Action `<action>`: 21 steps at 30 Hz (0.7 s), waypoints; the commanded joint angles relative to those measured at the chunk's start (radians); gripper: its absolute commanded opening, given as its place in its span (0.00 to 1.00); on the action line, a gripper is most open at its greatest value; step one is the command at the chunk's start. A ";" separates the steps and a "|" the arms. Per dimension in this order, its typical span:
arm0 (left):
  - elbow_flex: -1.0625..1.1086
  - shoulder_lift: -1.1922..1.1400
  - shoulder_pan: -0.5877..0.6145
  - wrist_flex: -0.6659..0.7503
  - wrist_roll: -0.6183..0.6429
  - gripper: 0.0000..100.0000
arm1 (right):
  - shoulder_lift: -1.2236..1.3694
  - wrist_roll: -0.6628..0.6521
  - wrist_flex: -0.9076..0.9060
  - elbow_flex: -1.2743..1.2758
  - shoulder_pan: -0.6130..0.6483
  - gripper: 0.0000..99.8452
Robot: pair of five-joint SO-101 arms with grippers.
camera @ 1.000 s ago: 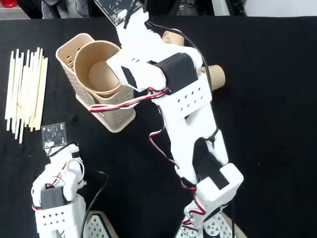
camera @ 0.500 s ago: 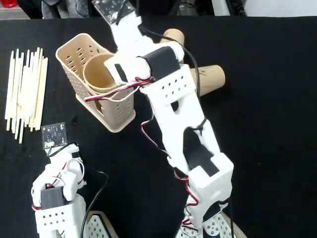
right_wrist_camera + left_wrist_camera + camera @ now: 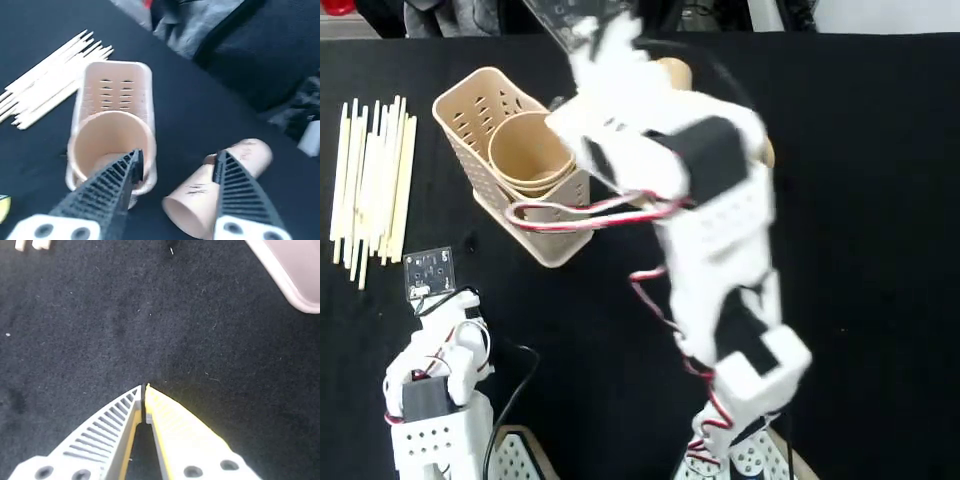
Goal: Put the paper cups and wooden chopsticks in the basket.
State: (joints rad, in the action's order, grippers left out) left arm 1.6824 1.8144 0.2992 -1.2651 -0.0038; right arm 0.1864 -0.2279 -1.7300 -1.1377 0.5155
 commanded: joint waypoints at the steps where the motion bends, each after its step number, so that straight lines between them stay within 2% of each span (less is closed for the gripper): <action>1: 0.016 0.002 -0.010 -0.005 0.008 0.03 | -0.131 -0.031 -0.037 0.128 -0.097 0.22; 13: 0.016 0.002 -0.010 -0.005 0.008 0.03 | -0.366 -0.311 0.032 0.769 -0.338 0.23; 18: 0.016 0.002 -0.010 -0.005 0.008 0.03 | -0.372 -0.508 0.161 1.013 -0.417 0.23; 21: 0.016 0.002 -0.010 -0.005 0.008 0.03 | -0.372 -0.540 0.311 1.153 -0.453 0.23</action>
State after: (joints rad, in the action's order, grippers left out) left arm 1.6824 1.8144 0.2992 -1.2651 -0.0038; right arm -0.1496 -0.7281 -1.5489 -0.0806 0.1059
